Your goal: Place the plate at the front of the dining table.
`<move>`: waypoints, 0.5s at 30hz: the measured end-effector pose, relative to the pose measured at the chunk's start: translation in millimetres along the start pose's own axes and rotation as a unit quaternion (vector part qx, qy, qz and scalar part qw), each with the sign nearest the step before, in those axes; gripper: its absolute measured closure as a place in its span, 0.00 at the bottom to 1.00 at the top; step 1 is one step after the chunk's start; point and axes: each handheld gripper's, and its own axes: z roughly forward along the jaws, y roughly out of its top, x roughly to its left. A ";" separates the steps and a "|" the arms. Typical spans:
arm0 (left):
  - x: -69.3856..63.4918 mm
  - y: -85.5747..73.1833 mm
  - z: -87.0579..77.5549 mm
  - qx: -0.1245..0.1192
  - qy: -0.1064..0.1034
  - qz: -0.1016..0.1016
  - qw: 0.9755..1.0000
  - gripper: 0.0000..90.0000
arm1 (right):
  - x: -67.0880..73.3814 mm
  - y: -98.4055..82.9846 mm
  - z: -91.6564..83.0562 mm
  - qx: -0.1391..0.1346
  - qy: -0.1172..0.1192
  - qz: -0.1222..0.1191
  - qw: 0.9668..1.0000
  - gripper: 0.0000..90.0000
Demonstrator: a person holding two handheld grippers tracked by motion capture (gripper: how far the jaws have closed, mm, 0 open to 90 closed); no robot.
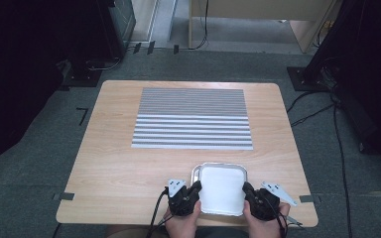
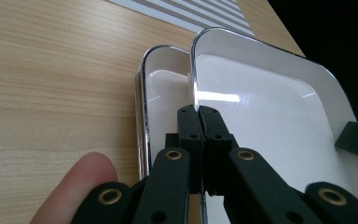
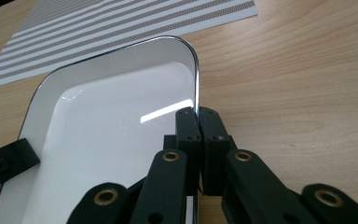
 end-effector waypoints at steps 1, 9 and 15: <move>0.5 0.6 -0.9 0.000 -0.001 -0.001 1.000 1.00 | 0.7 0.5 -0.2 0.001 0.002 -0.001 1.000 0.99; 8.0 13.1 -9.8 -0.005 -0.010 -0.013 1.000 0.99 | 14.4 11.3 -0.2 -0.005 0.011 -0.025 1.000 0.99; 16.4 30.0 -13.9 -0.015 -0.004 -0.010 1.000 0.99 | 27.0 24.6 9.5 -0.007 0.028 -0.039 0.999 1.00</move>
